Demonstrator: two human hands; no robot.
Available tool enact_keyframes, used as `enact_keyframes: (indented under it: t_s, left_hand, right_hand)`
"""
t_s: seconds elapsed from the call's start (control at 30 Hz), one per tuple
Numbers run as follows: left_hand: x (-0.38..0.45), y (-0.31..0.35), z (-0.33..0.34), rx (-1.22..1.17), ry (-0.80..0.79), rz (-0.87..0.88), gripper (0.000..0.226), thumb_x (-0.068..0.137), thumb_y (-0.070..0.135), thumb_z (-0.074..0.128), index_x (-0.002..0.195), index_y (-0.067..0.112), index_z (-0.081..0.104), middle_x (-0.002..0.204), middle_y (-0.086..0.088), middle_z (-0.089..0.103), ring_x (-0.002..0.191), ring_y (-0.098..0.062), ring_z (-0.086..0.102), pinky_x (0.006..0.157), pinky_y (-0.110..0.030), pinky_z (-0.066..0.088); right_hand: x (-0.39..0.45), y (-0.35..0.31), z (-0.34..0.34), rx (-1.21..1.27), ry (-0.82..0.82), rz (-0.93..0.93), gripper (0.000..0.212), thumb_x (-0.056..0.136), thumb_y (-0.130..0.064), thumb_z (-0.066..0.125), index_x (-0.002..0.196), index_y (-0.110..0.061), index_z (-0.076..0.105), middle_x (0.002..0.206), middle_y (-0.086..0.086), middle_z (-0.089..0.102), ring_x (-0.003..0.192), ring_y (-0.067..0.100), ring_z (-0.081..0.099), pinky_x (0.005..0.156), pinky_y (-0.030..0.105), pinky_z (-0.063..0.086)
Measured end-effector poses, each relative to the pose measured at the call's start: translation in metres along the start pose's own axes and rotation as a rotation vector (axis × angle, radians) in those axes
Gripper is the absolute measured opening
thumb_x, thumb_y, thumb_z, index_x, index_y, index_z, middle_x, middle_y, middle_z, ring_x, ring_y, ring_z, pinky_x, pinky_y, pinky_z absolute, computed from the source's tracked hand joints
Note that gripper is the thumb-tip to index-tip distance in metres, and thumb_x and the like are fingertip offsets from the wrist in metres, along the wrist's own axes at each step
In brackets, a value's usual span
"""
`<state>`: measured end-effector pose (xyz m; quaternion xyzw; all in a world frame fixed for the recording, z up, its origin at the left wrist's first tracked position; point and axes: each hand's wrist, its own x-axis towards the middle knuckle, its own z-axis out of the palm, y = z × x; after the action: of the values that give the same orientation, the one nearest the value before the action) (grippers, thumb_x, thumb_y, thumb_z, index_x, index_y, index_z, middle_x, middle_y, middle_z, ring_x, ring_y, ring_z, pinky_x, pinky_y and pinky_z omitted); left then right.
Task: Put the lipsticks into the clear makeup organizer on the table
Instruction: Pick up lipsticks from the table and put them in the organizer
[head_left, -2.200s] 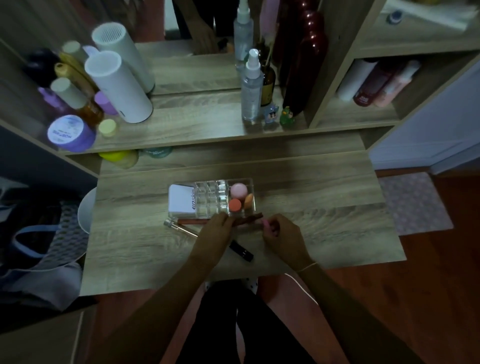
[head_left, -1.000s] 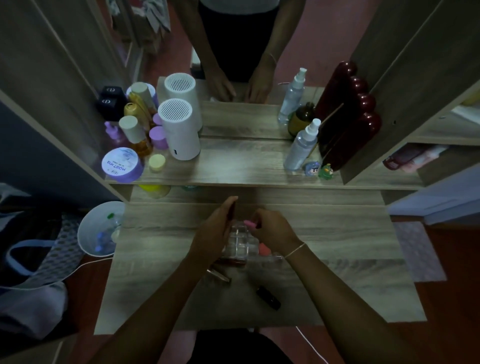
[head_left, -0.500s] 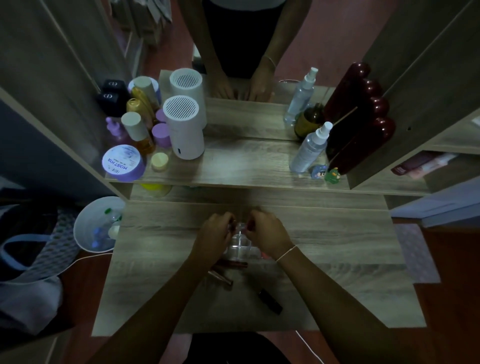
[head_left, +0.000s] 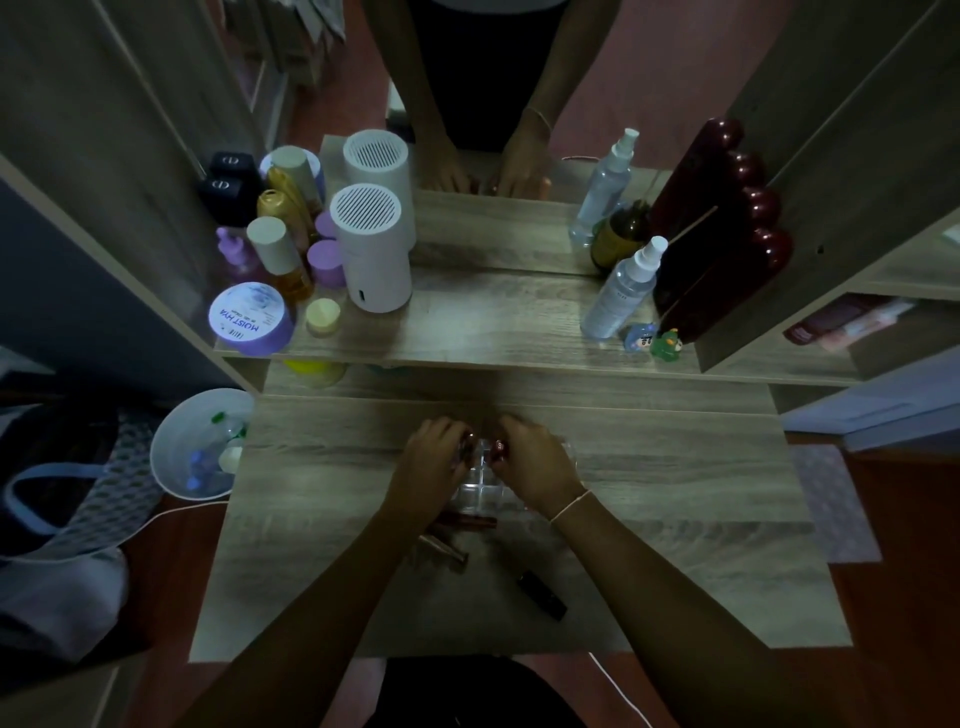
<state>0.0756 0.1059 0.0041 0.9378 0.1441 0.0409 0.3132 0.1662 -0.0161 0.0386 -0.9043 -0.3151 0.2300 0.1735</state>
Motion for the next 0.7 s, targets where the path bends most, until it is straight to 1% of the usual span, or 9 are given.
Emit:
enact_keyframes:
  t_s: [0.13, 0.3, 0.37, 0.47, 0.5, 0.53, 0.6, 0.67, 0.7]
  left_hand:
    - [-0.002, 0.003, -0.001, -0.009, -0.016, -0.019, 0.033, 0.085, 0.011, 0.064, 0.117, 0.006, 0.058, 0.118, -0.014, 0.060, 0.110, -0.028, 0.051, 0.091, -0.034, 0.039]
    - [-0.011, 0.003, -0.003, -0.071, 0.050, -0.025, 0.041, 0.083, 0.009, 0.068, 0.122, 0.005, 0.057, 0.120, -0.016, 0.060, 0.110, -0.031, 0.053, 0.093, -0.039, 0.043]
    - [-0.016, 0.001, -0.006, -0.096, 0.070, -0.024, 0.050, 0.080, 0.011, 0.071, 0.127, 0.006, 0.053, 0.123, -0.016, 0.058, 0.112, -0.031, 0.053, 0.094, -0.042, 0.046]
    - [-0.032, -0.003, -0.008, -0.153, 0.110, -0.056, 0.059, 0.080, 0.017, 0.074, 0.132, 0.006, 0.049, 0.127, -0.016, 0.056, 0.113, -0.024, 0.053, 0.095, -0.037, 0.046]
    - [-0.039, -0.004, -0.009, -0.158, 0.120, -0.083, 0.060, 0.079, 0.018, 0.075, 0.132, 0.004, 0.049, 0.127, -0.018, 0.056, 0.112, -0.024, 0.053, 0.095, -0.037, 0.045]
    - [-0.047, -0.006, -0.009, -0.141, 0.127, -0.118, 0.062, 0.078, 0.018, 0.077, 0.131, 0.002, 0.049, 0.128, -0.020, 0.056, 0.113, -0.027, 0.054, 0.095, -0.037, 0.044]
    - [-0.065, -0.009, -0.010, -0.092, 0.141, -0.182, 0.065, 0.077, 0.019, 0.078, 0.132, 0.002, 0.048, 0.129, -0.021, 0.055, 0.116, -0.034, 0.053, 0.096, -0.039, 0.042]
    - [-0.083, -0.008, -0.012, -0.109, 0.180, -0.234, 0.062, 0.079, 0.027, 0.073, 0.132, 0.009, 0.047, 0.129, -0.015, 0.054, 0.116, -0.029, 0.050, 0.095, -0.036, 0.040]
    - [-0.092, -0.007, -0.013, -0.125, 0.197, -0.253, 0.059, 0.081, 0.035, 0.068, 0.131, 0.011, 0.048, 0.127, -0.014, 0.054, 0.114, -0.028, 0.050, 0.094, -0.036, 0.040]
  right_hand:
    - [-0.003, 0.001, 0.000, -0.001, 0.010, -0.007, 0.030, 0.083, -0.012, 0.066, 0.112, -0.010, 0.058, 0.109, 0.015, 0.069, 0.101, 0.034, 0.065, 0.084, 0.043, 0.054]
    - [-0.012, 0.000, -0.005, 0.009, 0.055, -0.021, 0.024, 0.085, -0.015, 0.063, 0.107, -0.008, 0.057, 0.106, 0.017, 0.069, 0.100, 0.036, 0.064, 0.081, 0.042, 0.052]
    - [-0.018, 0.000, -0.008, 0.037, 0.077, -0.037, 0.031, 0.082, -0.017, 0.068, 0.110, -0.010, 0.057, 0.107, 0.014, 0.070, 0.101, 0.034, 0.065, 0.082, 0.040, 0.053]
    - [-0.033, 0.003, -0.011, 0.105, 0.147, -0.063, 0.046, 0.083, -0.022, 0.071, 0.125, -0.015, 0.054, 0.114, 0.007, 0.069, 0.102, 0.025, 0.066, 0.083, 0.035, 0.052]
    - [-0.040, 0.005, -0.011, 0.126, 0.178, -0.077, 0.049, 0.083, -0.023, 0.072, 0.127, -0.015, 0.053, 0.113, 0.007, 0.069, 0.100, 0.024, 0.066, 0.080, 0.030, 0.050]
    - [-0.046, 0.008, -0.010, 0.142, 0.205, -0.089, 0.050, 0.082, -0.022, 0.072, 0.128, -0.015, 0.053, 0.109, 0.008, 0.069, 0.096, 0.024, 0.066, 0.076, 0.026, 0.047]
    - [-0.058, 0.012, -0.008, 0.162, 0.220, -0.097, 0.047, 0.080, -0.017, 0.071, 0.125, -0.017, 0.054, 0.098, 0.006, 0.069, 0.086, 0.023, 0.065, 0.070, 0.024, 0.042]
    - [-0.068, 0.017, -0.003, 0.173, 0.200, -0.083, 0.040, 0.080, -0.017, 0.069, 0.117, -0.022, 0.056, 0.091, 0.002, 0.065, 0.076, 0.017, 0.060, 0.064, 0.025, 0.043]
    - [-0.072, 0.020, 0.000, 0.168, 0.194, -0.064, 0.035, 0.080, -0.019, 0.068, 0.112, -0.022, 0.056, 0.091, 0.003, 0.063, 0.071, 0.013, 0.057, 0.061, 0.023, 0.043]
